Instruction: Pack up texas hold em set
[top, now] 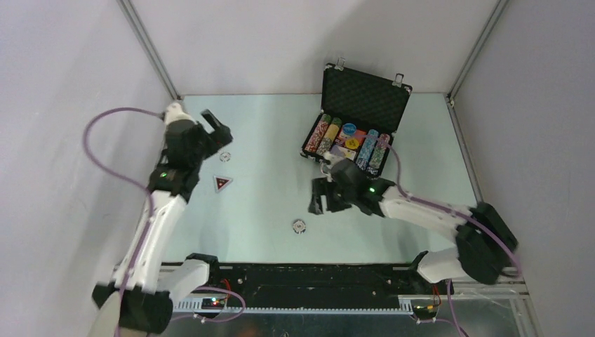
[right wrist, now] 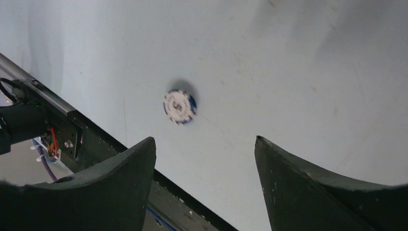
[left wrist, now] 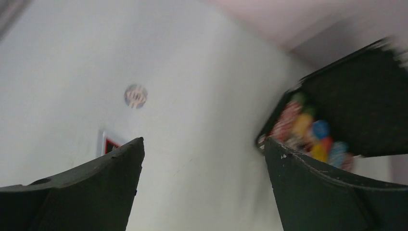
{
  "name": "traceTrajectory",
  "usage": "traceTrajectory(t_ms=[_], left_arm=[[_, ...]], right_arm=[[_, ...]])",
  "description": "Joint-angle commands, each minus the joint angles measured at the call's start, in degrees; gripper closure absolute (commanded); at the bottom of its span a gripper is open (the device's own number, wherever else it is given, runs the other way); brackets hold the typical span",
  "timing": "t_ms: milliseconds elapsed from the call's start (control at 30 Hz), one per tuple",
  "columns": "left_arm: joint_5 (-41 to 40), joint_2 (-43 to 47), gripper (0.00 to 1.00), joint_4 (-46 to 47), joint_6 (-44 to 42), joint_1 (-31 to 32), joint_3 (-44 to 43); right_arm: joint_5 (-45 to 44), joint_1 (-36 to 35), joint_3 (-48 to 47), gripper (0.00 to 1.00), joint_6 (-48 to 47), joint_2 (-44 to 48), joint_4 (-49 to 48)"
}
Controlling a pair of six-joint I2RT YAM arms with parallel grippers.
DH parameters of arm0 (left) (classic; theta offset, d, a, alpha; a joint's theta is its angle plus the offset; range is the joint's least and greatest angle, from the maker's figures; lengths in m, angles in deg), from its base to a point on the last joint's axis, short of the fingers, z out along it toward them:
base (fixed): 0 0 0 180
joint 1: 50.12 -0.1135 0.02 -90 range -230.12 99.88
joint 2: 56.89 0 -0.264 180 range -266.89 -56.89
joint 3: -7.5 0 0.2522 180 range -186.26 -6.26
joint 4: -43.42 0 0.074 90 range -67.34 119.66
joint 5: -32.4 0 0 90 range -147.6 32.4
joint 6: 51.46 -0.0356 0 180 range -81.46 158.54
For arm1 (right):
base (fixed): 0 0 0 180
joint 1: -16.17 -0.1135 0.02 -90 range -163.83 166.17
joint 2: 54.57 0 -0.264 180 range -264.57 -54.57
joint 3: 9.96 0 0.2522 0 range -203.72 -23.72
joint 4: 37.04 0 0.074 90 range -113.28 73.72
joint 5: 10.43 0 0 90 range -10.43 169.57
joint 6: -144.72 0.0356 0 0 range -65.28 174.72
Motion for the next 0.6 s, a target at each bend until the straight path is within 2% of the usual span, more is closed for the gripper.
traceTrajectory(t_ms=[0,200,367,467,567], left_arm=[[-0.2,10.5,0.00,-12.0,-3.3,0.1,-8.6],[-0.9,17.9,0.00,-17.2,-9.3,0.0,-9.0],[-3.6,19.7,0.00,-16.9,-13.9,0.0,-5.7],[-4.4,20.6,0.00,-15.7,-14.7,-0.1,-3.7],[-3.5,21.5,0.00,-13.0,-14.6,-0.1,-1.4]], right_arm=[[2.1,-3.2,-14.5,0.21,-6.2,-14.1,-6.8],[4.6,-6.2,-41.3,0.21,-14.5,-36.4,-9.1],[5.5,-7.7,-65.0,0.20,-20.7,-56.3,-2.1],[5.3,-8.4,-83.2,0.21,-23.2,-66.1,3.2],[4.1,-8.7,-92.0,0.21,-24.2,-73.7,4.5]])
